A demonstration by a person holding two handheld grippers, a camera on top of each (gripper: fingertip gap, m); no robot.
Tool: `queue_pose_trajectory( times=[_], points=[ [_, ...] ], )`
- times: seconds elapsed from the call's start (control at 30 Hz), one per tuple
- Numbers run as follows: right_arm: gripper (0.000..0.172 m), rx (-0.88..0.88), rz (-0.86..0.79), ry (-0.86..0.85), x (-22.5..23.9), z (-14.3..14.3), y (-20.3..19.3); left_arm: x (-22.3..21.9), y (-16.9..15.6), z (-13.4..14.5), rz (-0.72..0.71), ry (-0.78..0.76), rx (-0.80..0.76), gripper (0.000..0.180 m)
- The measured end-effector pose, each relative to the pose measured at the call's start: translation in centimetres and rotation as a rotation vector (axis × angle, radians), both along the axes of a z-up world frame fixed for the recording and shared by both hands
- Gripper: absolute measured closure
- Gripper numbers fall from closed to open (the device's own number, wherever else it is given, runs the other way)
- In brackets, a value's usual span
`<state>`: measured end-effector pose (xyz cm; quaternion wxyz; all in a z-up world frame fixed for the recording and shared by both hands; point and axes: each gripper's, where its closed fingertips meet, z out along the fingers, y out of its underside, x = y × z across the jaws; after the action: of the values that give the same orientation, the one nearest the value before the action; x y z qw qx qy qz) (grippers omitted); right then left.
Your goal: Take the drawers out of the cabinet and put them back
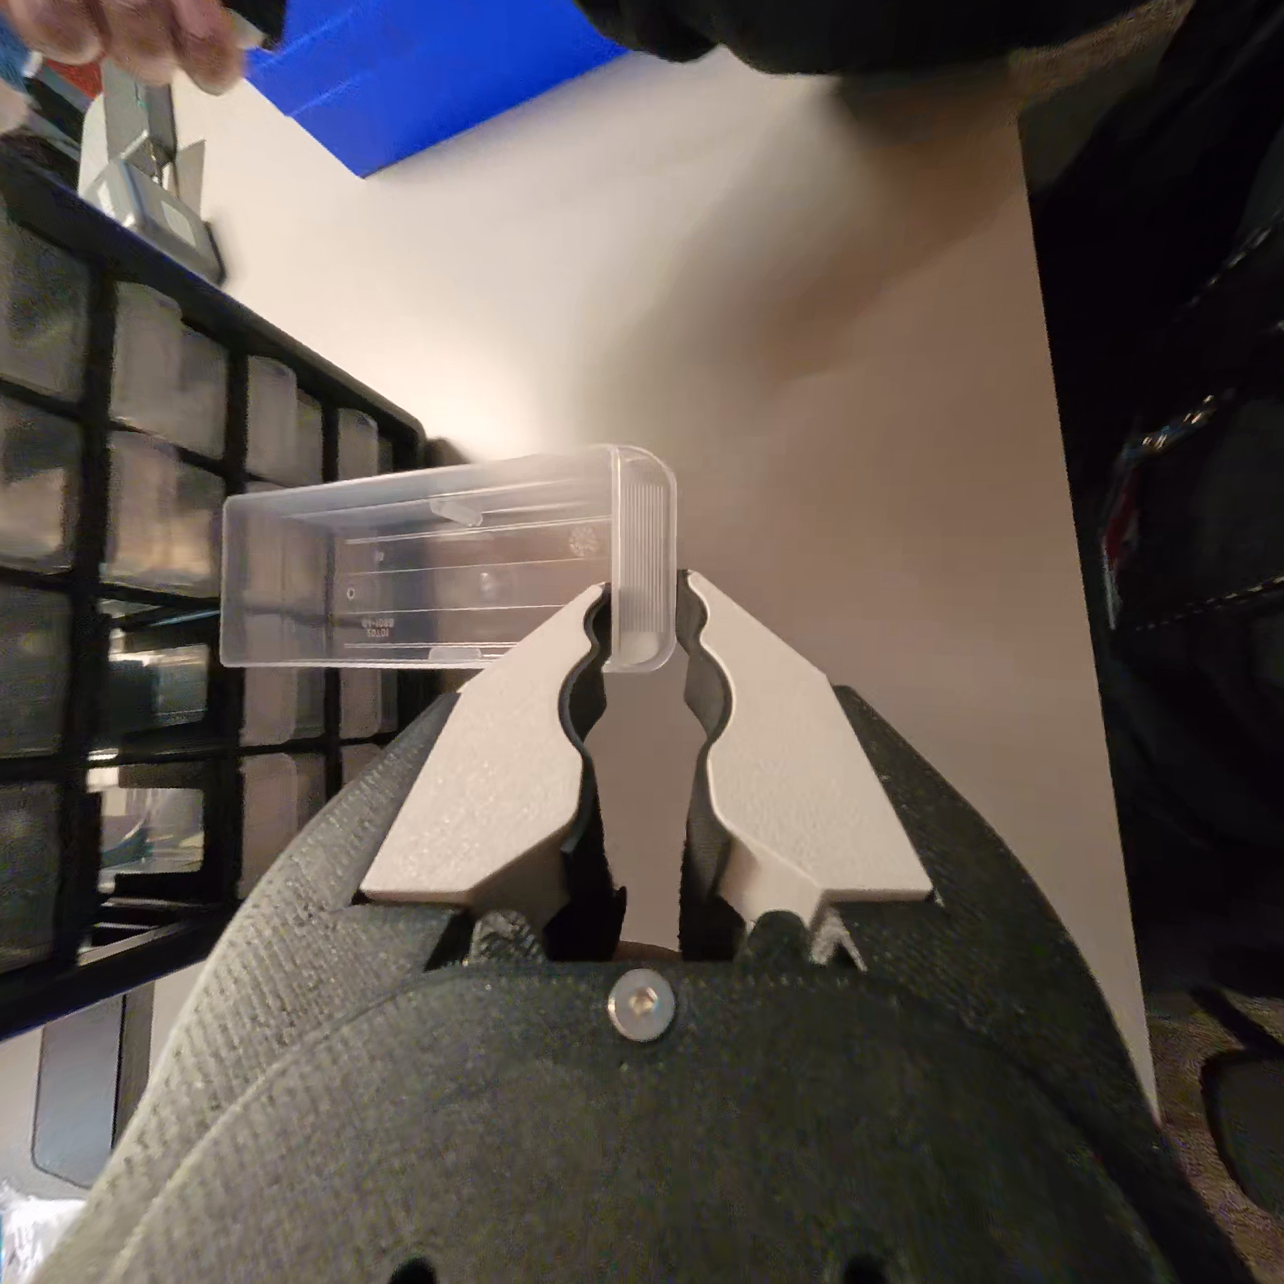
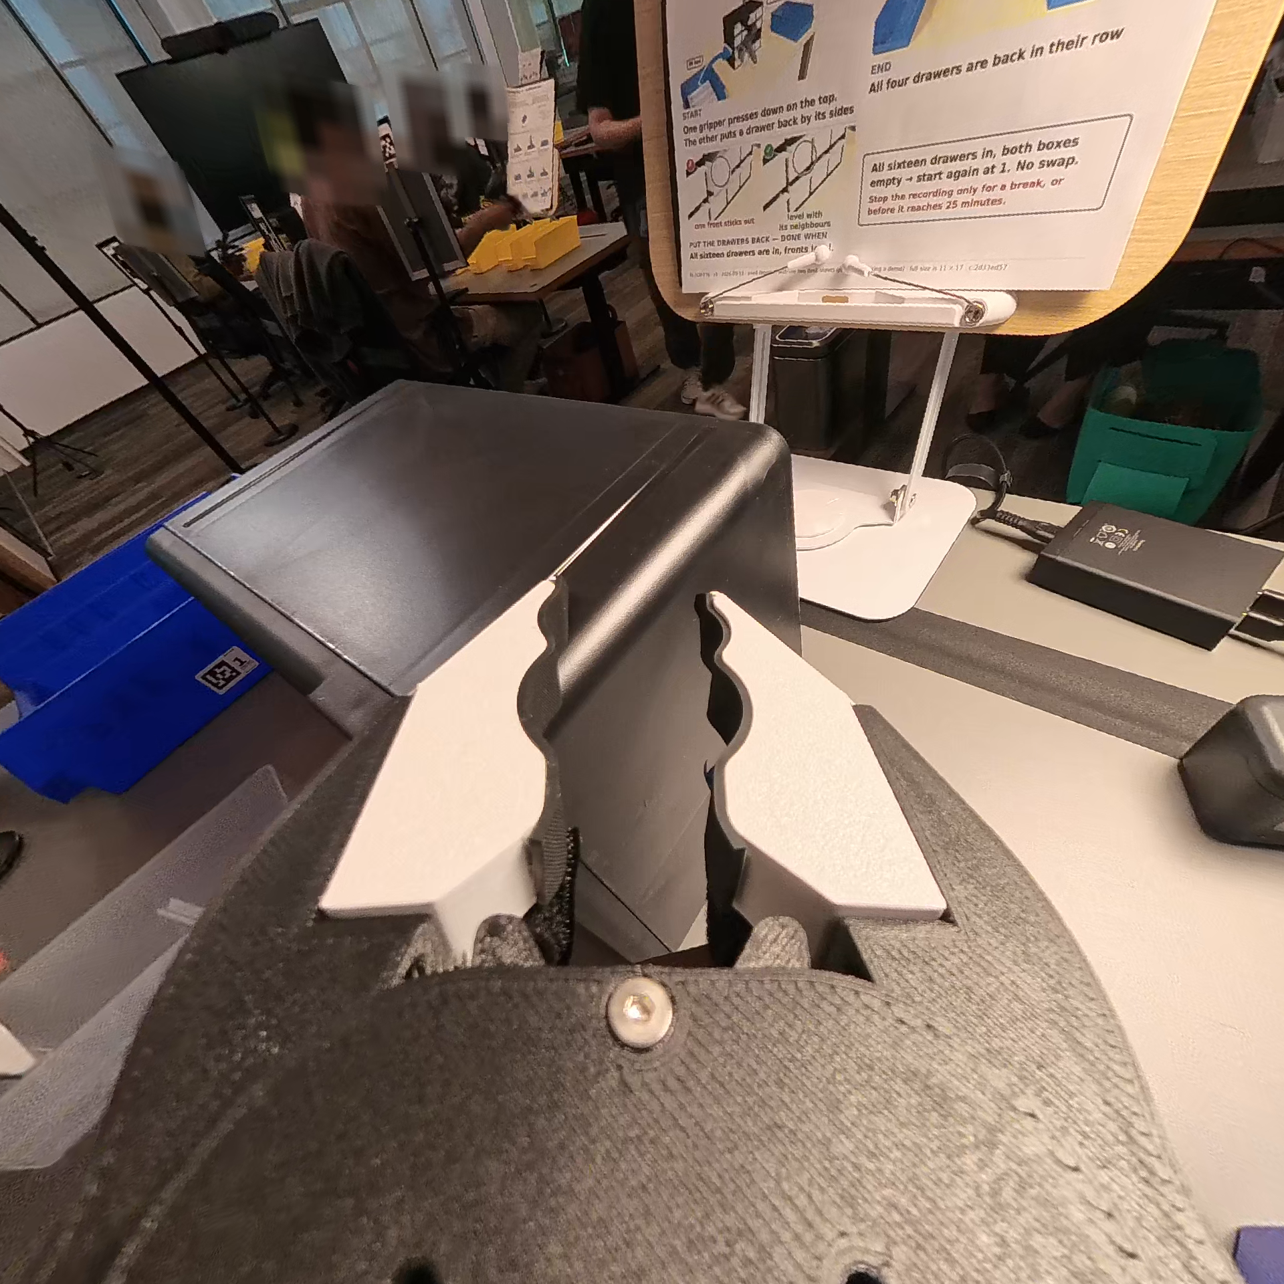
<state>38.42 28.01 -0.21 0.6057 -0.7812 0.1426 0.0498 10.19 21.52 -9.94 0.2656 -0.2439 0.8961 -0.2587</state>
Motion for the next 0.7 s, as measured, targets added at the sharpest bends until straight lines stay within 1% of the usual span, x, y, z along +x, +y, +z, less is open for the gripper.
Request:
queue_pose_trajectory(
  times=[0.13, 0.23, 0.37, 0.7],
  points=[
    [0.132, -0.001, -0.001, -0.002, 0.0, 0.0, 0.0, 0.9, 1.3, 2.4, 0.043, 0.094, -0.061, 0.164],
    [0.132, 0.000, 0.001, 0.000, 0.0, 0.0, 0.0, 1.6, 2.6, 3.1, 0.083, 0.160, -0.092, 0.164],
    [0.131, 0.000, 0.004, 0.002, 0.0, 0.0, 0.0, 2.2, 3.1, 4.0, 0.059, 0.179, -0.137, 0.164],
    [0.132, 0.000, 0.004, 0.002, 0.0, 0.0, 0.0, 2.2, 3.2, 4.5, 0.047, 0.237, -0.215, 0.164]
  ],
)
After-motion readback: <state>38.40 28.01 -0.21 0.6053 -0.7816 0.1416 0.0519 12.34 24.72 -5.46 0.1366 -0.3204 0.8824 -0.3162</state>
